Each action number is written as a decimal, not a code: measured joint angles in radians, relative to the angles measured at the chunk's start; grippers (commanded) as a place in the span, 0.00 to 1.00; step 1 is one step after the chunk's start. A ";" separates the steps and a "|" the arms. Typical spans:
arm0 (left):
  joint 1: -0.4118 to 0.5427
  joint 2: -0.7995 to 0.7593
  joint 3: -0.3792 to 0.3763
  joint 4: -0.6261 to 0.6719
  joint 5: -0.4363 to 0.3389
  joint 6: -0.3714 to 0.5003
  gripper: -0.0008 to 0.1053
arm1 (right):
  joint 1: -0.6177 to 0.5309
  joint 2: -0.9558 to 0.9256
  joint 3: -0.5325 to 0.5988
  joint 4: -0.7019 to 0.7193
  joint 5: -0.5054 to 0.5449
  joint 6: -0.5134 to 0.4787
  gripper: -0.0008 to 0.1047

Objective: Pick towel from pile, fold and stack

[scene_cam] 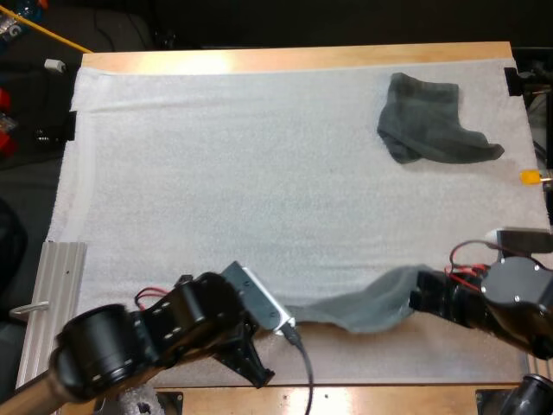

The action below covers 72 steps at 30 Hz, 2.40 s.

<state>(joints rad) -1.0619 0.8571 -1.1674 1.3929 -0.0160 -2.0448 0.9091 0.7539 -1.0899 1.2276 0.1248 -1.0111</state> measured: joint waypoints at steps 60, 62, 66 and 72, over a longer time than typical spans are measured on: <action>0.700 0.714 0.274 -0.810 0.143 0.494 0.22 | -0.408 0.853 0.194 -0.973 -0.136 0.174 0.56; 0.700 0.714 0.270 -0.815 0.142 0.494 0.37 | -0.428 0.853 0.194 -1.010 -0.152 0.169 0.67; 0.700 0.714 0.235 -0.800 0.141 0.494 0.66 | -0.452 0.845 0.194 -1.039 -0.183 0.095 0.66; 0.700 0.654 0.183 -0.714 0.141 0.494 0.65 | -0.450 0.759 0.194 -0.991 -0.186 -0.116 0.66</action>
<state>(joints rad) -0.3618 1.5112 -0.9847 0.6791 0.1245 -1.5505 0.4593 1.5131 -0.8962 0.2363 -0.0616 -1.1269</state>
